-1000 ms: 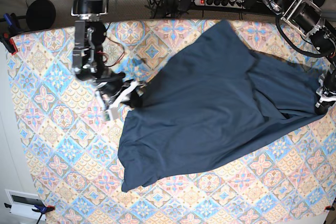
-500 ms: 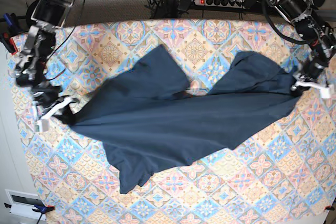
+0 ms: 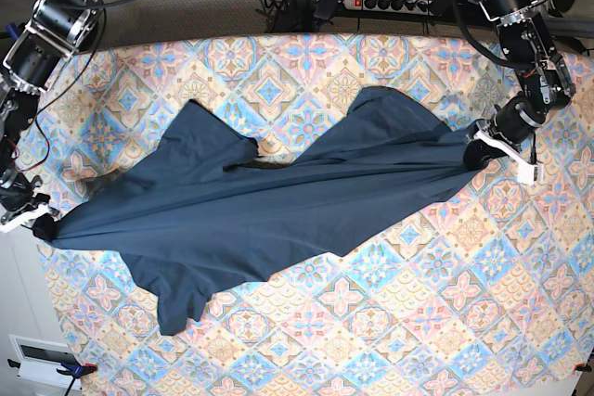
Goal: Layout the t-shirt on the table in an organized manner, then fold the t-shirt properly
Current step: 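Lift the shirt with both grippers and shake it out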
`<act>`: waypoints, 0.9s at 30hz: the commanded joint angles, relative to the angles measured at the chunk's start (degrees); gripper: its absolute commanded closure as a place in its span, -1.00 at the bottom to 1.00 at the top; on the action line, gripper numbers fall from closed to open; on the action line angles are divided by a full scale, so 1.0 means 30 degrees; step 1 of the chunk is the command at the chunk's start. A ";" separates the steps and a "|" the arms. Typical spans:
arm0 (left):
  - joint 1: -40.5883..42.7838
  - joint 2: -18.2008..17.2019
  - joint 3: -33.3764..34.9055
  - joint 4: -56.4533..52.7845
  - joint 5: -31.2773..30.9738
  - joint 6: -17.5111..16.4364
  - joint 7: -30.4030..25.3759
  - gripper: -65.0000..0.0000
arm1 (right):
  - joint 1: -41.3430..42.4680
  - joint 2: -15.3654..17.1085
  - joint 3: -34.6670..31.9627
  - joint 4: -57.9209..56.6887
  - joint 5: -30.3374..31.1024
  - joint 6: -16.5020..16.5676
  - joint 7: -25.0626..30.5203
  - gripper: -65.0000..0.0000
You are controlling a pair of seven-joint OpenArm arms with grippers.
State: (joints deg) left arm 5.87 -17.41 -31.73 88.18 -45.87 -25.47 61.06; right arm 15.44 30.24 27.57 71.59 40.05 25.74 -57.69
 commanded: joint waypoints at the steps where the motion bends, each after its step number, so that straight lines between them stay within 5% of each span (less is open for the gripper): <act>1: -0.0154 -0.0483 -0.0223 0.0306 0.0212 0.0184 -0.0558 1.00 | 0.0552 0.0748 0.0260 0.0151 -0.0032 -0.0183 0.0842 0.99; 8: -0.3172 -0.0512 -0.0311 0.0921 0.0065 0.0184 -0.0616 1.00 | 0.0552 0.0865 0.0260 0.0268 0.0114 -0.0125 0.0842 0.99; 17: -1.2784 -0.0541 0.0890 0.0599 0.0476 0.0213 0.1142 1.00 | 0.1197 0.0748 0.0025 0.4458 0.0231 -0.0066 0.0696 0.99; 23: -1.9172 -0.0512 0.3674 -0.3240 0.2146 0.0213 0.0322 1.00 | 0.4626 0.0748 -0.1557 0.3345 0.1814 0.2923 0.0813 0.99; 27: -2.3246 -0.0571 0.4934 -0.6727 0.2468 0.0213 -0.1026 1.00 | 0.7409 0.0807 -0.1645 0.1469 0.2634 0.3011 0.0754 0.99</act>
State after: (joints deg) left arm -61.36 -18.44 -16.84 66.54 -37.15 -24.67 60.53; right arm 35.77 30.85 22.28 74.74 46.54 34.65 -57.74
